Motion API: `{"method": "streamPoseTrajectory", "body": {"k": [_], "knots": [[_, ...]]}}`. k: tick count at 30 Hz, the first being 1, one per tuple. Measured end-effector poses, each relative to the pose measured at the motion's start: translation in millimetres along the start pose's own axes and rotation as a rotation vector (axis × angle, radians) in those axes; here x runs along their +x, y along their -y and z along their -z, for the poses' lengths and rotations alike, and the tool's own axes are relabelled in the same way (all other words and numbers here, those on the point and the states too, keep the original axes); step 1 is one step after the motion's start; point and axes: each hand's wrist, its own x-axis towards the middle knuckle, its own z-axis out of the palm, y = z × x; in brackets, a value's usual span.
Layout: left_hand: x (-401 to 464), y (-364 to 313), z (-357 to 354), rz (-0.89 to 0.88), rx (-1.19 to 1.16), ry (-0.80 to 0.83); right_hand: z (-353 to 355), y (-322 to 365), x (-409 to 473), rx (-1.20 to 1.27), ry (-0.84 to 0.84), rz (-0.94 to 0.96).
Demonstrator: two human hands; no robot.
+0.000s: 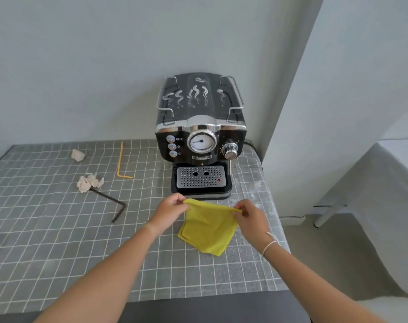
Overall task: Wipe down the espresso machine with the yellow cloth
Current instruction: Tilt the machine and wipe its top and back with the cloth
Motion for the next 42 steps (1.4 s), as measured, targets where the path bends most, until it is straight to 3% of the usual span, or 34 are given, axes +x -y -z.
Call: {"method": "streamPoseTrajectory", "body": {"k": [8, 16, 27, 38, 42], "knots": [[-66.1, -54.2, 35.6, -0.315, -0.022, -0.094, 40.6, 55.5, -15.9, 0.076, -0.144, 0.456], [-96.9, -123.3, 68.2, -0.613, -0.052, -0.216, 58.7, 116.8, -9.6, 0.271, -0.326, 0.612], [-69.8, -192.3, 95.4, -0.738, 0.077, -0.309, 94.7, 187.3, 29.0, 0.282, -0.432, 0.602], [-16.1, -237.0, 113.9, -0.674, 0.171, -0.431, 109.7, 232.9, 94.5, 0.01, -0.382, 0.497], [14.1, -235.8, 126.5, -0.635, 0.204, -0.437, 98.0, 246.5, 114.7, 0.021, -0.362, 0.414]]}}
